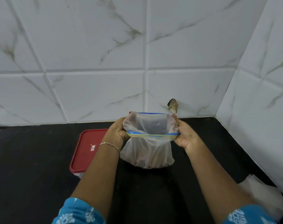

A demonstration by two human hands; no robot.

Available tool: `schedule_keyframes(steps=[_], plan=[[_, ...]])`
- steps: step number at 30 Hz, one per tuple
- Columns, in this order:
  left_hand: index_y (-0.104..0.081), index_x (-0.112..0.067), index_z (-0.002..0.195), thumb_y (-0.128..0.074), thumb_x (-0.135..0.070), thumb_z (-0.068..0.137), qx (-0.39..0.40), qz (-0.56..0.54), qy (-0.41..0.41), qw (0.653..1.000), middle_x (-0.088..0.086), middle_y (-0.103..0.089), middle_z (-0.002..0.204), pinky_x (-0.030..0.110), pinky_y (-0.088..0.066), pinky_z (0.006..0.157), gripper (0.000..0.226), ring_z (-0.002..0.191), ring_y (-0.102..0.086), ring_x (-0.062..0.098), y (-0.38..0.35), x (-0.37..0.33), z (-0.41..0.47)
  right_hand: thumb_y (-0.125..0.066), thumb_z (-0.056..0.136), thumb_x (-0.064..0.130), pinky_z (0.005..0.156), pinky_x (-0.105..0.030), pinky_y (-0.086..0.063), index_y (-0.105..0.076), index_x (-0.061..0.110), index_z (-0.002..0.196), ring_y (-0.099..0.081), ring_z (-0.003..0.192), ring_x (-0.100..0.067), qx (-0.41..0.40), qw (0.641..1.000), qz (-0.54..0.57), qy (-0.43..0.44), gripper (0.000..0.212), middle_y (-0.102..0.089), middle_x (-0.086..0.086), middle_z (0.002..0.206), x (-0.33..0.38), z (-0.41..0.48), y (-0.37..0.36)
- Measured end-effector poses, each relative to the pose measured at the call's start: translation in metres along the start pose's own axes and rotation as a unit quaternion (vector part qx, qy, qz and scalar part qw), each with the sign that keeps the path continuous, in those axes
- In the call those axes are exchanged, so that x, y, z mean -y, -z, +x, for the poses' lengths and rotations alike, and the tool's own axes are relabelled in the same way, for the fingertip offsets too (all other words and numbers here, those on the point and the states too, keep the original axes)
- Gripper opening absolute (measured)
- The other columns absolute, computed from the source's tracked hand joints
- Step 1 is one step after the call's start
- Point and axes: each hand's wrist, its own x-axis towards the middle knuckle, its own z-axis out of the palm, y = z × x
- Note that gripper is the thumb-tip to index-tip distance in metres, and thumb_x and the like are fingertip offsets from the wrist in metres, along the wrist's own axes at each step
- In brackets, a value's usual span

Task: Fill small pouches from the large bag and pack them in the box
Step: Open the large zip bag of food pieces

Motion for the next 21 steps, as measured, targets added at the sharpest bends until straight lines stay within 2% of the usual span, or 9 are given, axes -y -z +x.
schedule_keyframes(steps=[1, 3, 4, 5, 7, 10, 14, 16, 21], plan=[[-0.057, -0.014, 0.096, -0.043, -0.023, 0.101, -0.015, 0.006, -0.01, 1.0, -0.005, -0.072, 0.069, 0.028, -0.048, 0.086, 0.017, 0.072, -0.069, 0.012, 0.0, 0.001, 0.0, -0.049, 0.099, 0.028, 0.074, -0.04, -0.061, -0.067, 0.005, 0.106, -0.072, 0.084, -0.022, 0.007, 1.0, 0.021, 0.0, 0.031, -0.074, -0.01, 0.094, -0.003, 0.001, -0.001], [-0.056, -0.012, 0.127, -0.04, -0.019, 0.102, 0.024, -0.032, 0.007, 0.999, 0.007, -0.07, 0.116, 0.038, -0.036, 0.106, 0.031, 0.112, -0.061, 0.024, 0.003, 0.002, 0.005, -0.057, 0.092, 0.018, 0.086, -0.038, -0.058, -0.07, 0.003, 0.104, -0.069, 0.097, -0.023, 0.024, 0.998, 0.057, 0.012, 0.024, -0.072, -0.011, 0.102, -0.006, 0.002, -0.004], [-0.049, -0.008, 0.138, -0.039, -0.017, 0.101, 0.019, -0.034, 0.005, 0.999, 0.011, -0.057, 0.136, 0.045, -0.034, 0.109, 0.039, 0.126, -0.051, 0.028, 0.007, 0.001, 0.011, -0.064, 0.082, 0.013, 0.099, -0.037, -0.05, -0.072, 0.003, 0.102, -0.064, 0.11, -0.023, 0.03, 0.996, 0.083, 0.018, 0.024, -0.069, -0.011, 0.11, -0.005, 0.002, -0.003], [-0.047, -0.004, 0.139, -0.04, -0.014, 0.1, 0.012, -0.031, -0.006, 0.999, 0.013, -0.051, 0.142, 0.049, -0.036, 0.106, 0.041, 0.13, -0.047, 0.029, 0.013, -0.001, 0.017, -0.069, 0.071, 0.008, 0.109, -0.036, -0.041, -0.072, 0.002, 0.103, -0.057, 0.121, -0.023, 0.045, 0.992, 0.114, 0.025, 0.033, -0.066, -0.011, 0.116, -0.004, 0.002, -0.001], [-0.054, 0.002, 0.129, -0.043, -0.009, 0.098, 0.032, -0.069, -0.029, 0.997, 0.015, -0.057, 0.132, 0.048, -0.048, 0.097, 0.035, 0.12, -0.057, 0.028, 0.018, 0.0, 0.017, -0.065, 0.058, 0.003, 0.112, -0.033, -0.035, -0.066, 0.0, 0.113, -0.058, 0.117, -0.022, 0.068, 0.985, 0.153, 0.034, 0.055, -0.064, -0.012, 0.116, 0.0, 0.0, 0.003], [-0.062, 0.004, 0.107, -0.045, -0.004, 0.097, 0.029, -0.078, -0.102, 0.991, 0.013, -0.071, 0.105, 0.036, -0.061, 0.072, 0.022, 0.087, -0.073, 0.021, 0.028, 0.008, 0.016, -0.052, 0.072, 0.0, 0.087, -0.029, -0.052, -0.064, 0.003, 0.114, -0.064, 0.087, -0.018, 0.036, 0.997, 0.044, 0.058, 0.043, -0.069, -0.008, 0.094, -0.001, -0.006, 0.006], [-0.064, 0.0, 0.104, -0.055, -0.007, 0.093, 0.008, -0.043, -0.171, 0.984, 0.012, -0.071, 0.102, 0.032, -0.06, 0.072, 0.016, 0.085, -0.071, 0.021, 0.032, 0.018, -0.002, -0.06, 0.086, 0.014, 0.061, -0.026, -0.043, -0.065, 0.013, 0.092, -0.054, 0.069, -0.014, -0.169, 0.966, -0.169, 0.1, 0.008, -0.061, -0.002, 0.076, -0.012, -0.011, 0.007], [-0.066, -0.003, 0.101, -0.061, -0.015, 0.091, -0.028, -0.027, -0.2, 0.979, 0.01, -0.071, 0.092, 0.031, -0.06, 0.068, 0.017, 0.08, -0.07, 0.022, 0.03, 0.026, -0.011, -0.07, 0.083, 0.024, 0.054, -0.026, -0.039, -0.061, 0.013, 0.091, -0.046, 0.059, -0.011, -0.232, 0.944, -0.203, 0.118, 0.016, -0.055, 0.0, 0.068, -0.018, -0.017, 0.012], [-0.059, -0.009, 0.085, -0.076, -0.032, 0.08, -0.193, 0.038, -0.215, 0.957, 0.009, -0.061, 0.079, 0.032, -0.048, 0.065, 0.029, 0.066, -0.058, 0.02, 0.028, 0.055, -0.015, -0.076, 0.082, 0.023, 0.053, -0.026, -0.048, -0.061, 0.009, 0.083, -0.053, 0.055, -0.014, -0.231, 0.939, -0.215, 0.137, 0.02, -0.059, -0.008, 0.066, -0.025, -0.039, 0.01]])
